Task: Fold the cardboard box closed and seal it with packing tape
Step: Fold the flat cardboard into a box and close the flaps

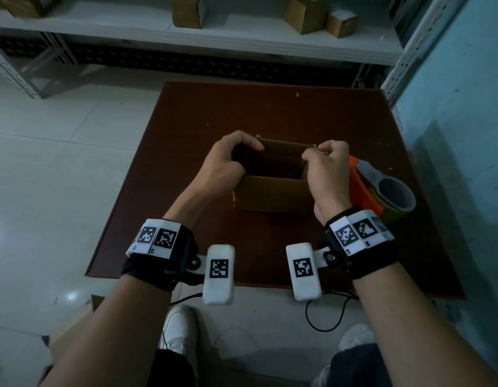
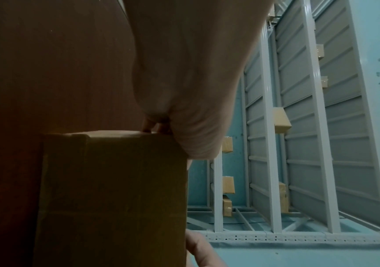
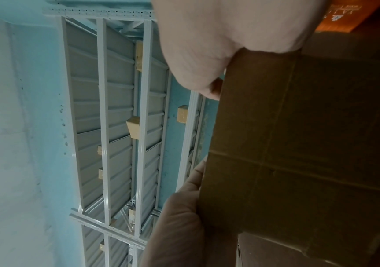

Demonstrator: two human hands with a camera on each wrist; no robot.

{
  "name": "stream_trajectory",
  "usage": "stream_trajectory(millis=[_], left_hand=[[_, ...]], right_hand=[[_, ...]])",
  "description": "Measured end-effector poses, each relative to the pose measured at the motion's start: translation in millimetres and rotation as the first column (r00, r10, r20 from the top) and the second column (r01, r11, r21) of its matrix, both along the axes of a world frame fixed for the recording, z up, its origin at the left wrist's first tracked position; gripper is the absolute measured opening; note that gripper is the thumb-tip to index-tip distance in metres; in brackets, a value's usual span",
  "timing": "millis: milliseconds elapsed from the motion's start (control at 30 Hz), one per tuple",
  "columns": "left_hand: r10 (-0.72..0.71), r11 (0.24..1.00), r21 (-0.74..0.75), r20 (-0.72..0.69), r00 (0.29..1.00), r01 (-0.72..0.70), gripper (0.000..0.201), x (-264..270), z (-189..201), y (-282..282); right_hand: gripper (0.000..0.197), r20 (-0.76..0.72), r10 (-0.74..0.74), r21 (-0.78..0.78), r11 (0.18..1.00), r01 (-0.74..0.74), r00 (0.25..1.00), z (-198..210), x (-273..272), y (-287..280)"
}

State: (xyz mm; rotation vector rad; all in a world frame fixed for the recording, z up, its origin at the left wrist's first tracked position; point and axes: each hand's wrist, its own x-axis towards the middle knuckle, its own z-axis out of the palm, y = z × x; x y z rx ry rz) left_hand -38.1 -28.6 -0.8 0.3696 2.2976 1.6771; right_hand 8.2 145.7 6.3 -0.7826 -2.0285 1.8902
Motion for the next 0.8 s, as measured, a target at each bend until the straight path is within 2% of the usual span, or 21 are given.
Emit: stream_trajectory(millis=[200, 467, 667, 800], left_hand=[[-0.125, 0.992, 0.009, 0.068, 0.990, 0.124, 0.072, -1.9, -1.0, -3.0], [-0.115, 0.993, 0.050, 0.107, 0.988, 0.110, 0.076, -5.7, -3.4, -2.5], [-0.129, 0.990, 0.079, 0.141, 0.982, 0.119, 0.077, -4.8, -1.7, -2.2], [-0.145, 0.988, 0.070, 0.130, 0.981, 0.137, 0.077, -6.2, -3.7, -3.3]], right_hand=[[0.028, -0.014, -0.037, -0.001, 0.999, 0.037, 0.999, -0.7, 0.0, -1.1], [0.013, -0.043, 0.009, 0.061, 0.998, -0.006, 0.999, -3.2, 0.1, -0.4], [0.026, -0.129, 0.024, 0.191, 0.982, 0.002, 0.991, -8.1, 0.7, -2.2], [0.034, -0.116, 0.050, 0.242, 0.970, -0.021, 0.992, -7.7, 0.1, -2.8]])
